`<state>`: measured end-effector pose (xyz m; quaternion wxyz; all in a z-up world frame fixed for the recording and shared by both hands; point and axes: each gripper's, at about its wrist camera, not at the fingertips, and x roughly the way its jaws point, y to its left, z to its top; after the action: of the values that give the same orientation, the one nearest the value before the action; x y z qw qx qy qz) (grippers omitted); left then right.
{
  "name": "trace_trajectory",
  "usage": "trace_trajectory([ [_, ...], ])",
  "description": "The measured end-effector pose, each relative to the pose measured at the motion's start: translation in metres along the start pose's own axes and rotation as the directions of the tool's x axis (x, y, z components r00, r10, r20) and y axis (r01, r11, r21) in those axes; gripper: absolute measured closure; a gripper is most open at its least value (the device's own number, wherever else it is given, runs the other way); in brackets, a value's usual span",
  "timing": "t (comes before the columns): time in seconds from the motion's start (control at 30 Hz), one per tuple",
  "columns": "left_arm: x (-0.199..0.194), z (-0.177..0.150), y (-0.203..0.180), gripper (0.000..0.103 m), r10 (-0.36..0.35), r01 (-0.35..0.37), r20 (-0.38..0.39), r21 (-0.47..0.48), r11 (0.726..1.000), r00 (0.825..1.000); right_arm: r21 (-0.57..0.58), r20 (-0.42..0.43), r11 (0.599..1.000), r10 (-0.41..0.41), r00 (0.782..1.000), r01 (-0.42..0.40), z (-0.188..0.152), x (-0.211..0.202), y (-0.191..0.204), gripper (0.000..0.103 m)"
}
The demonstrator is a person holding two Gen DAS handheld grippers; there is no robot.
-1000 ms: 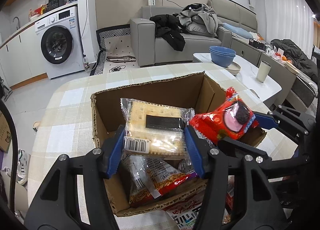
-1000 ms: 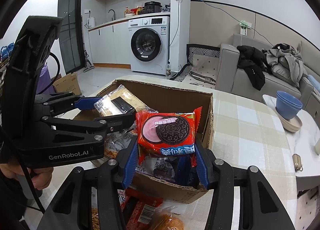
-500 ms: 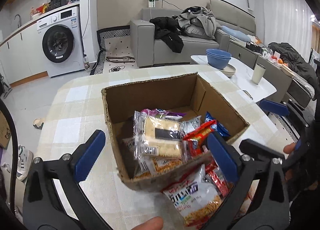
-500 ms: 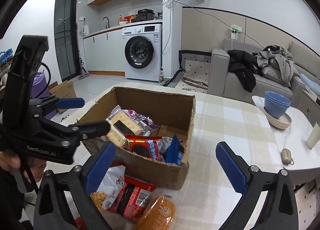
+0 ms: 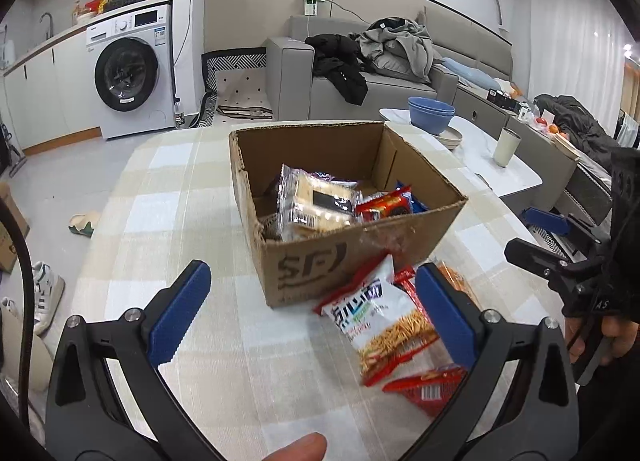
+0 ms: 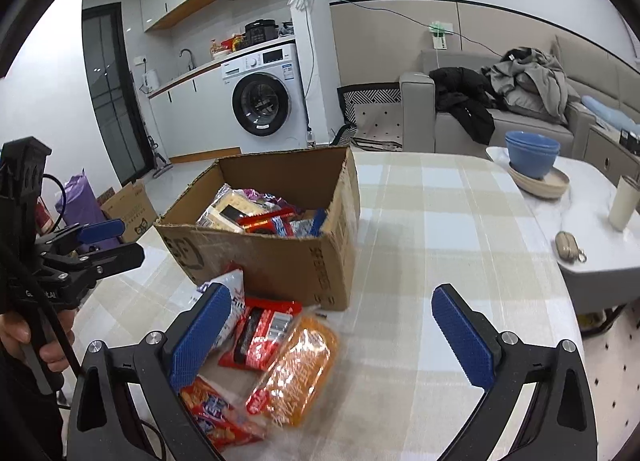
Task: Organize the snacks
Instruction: 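Lower both packs into the box and open both tools, then grasp the red chip bag with the left tool while the right tool grasps the orange sponge-cake pack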
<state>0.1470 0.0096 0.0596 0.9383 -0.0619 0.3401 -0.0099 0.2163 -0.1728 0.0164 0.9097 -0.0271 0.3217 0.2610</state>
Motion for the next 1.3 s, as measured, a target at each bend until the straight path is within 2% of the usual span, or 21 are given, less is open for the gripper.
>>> trace_trajectory([
  [0.2, -0.012, -0.015, 0.001, 0.001, -0.012, 0.012, -0.008, -0.02, 1.0, 1.0, 0.044, -0.021, 0.999, 0.03, 0.999, -0.03, -0.017, -0.005, -0.01, 0.001],
  [0.33, -0.014, -0.025, -0.001, 0.001, -0.02, 0.02, -0.031, -0.018, 1.0, 0.999, 0.019, -0.051, 0.999, 0.03, 0.998, -0.029, -0.019, -0.002, -0.007, 0.001],
  [0.57, -0.017, -0.038, -0.012, 0.001, -0.03, 0.032, -0.049, 0.027, 0.999, 0.998, -0.006, -0.116, 1.0, 0.014, 0.993, -0.015, -0.025, 0.012, -0.004, 0.001],
  [0.9, -0.009, -0.046, -0.033, 0.001, -0.055, 0.066, -0.091, 0.113, 0.991, 0.994, 0.005, -0.197, 0.999, 0.037, 0.98, -0.037, -0.038, 0.034, -0.001, 0.001],
  [1.3, -0.006, -0.051, -0.037, 0.001, -0.092, 0.109, -0.128, 0.137, 0.985, 0.988, 0.023, -0.265, 0.999, 0.047, 0.963, -0.042, -0.051, 0.058, 0.006, 0.001],
])
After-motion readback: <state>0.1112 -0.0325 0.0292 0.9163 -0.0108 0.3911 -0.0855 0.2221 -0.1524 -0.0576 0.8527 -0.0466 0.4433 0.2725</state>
